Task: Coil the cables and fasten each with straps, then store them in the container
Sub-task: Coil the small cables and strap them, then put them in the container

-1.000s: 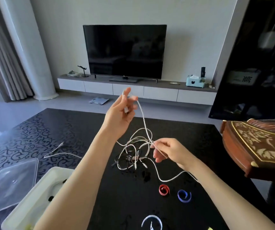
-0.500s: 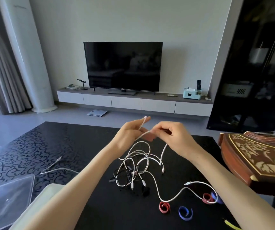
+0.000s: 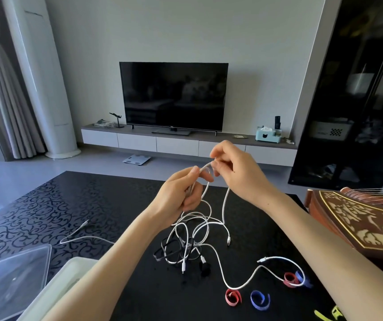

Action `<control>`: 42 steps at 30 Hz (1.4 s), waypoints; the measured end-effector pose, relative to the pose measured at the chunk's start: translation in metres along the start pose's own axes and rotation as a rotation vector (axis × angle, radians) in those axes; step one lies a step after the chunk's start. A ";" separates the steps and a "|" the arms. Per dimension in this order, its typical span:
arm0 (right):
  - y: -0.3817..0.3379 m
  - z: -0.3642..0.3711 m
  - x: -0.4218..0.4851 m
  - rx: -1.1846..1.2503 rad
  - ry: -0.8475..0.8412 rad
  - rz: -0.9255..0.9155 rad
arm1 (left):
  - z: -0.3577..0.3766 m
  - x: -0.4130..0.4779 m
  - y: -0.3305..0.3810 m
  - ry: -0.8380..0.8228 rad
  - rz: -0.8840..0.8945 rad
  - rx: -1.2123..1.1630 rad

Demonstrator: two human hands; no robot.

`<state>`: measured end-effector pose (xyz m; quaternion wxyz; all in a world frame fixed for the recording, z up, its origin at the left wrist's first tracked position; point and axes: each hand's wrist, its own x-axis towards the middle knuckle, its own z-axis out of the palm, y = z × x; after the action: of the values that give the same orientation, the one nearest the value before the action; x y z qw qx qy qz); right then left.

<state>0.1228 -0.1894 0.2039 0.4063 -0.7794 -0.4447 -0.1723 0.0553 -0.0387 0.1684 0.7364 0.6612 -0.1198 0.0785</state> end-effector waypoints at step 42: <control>0.005 0.038 -0.022 0.253 0.032 0.099 | -0.028 -0.003 0.016 -0.064 -0.112 -0.313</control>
<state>0.1116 -0.1726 0.1647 0.5163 -0.7401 -0.4174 -0.1070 0.0500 -0.0086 0.1798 0.8295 0.5461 -0.1172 -0.0036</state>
